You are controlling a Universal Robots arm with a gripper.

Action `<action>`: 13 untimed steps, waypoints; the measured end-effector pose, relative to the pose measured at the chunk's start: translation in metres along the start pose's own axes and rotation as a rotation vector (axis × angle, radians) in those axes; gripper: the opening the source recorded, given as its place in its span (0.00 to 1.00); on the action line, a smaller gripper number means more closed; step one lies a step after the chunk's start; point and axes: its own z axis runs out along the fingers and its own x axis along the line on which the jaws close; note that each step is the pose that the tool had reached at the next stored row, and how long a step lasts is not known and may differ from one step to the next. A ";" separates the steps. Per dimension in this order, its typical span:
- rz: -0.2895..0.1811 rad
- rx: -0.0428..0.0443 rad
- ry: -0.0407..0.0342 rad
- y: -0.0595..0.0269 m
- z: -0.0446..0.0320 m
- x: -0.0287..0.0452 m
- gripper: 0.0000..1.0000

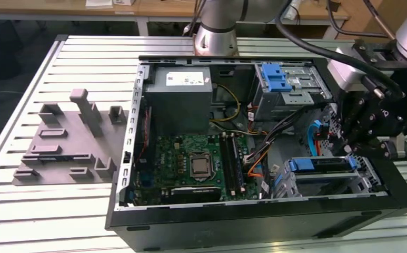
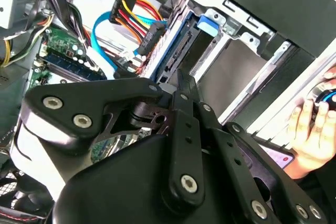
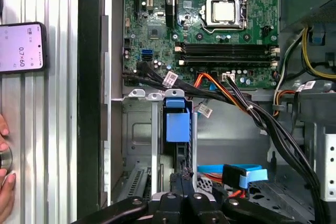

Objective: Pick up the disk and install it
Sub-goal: 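Insert the first disk wire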

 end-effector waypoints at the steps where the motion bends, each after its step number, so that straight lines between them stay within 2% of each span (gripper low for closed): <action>1: 0.000 0.0049 0.0000 0.0000 -0.0011 -0.0011 0.11; 6: 0.001 0.0342 -0.0004 -0.0006 -0.0028 -0.0088 0.11; 13: 0.002 0.0621 -0.0007 -0.0006 -0.0039 -0.0242 0.11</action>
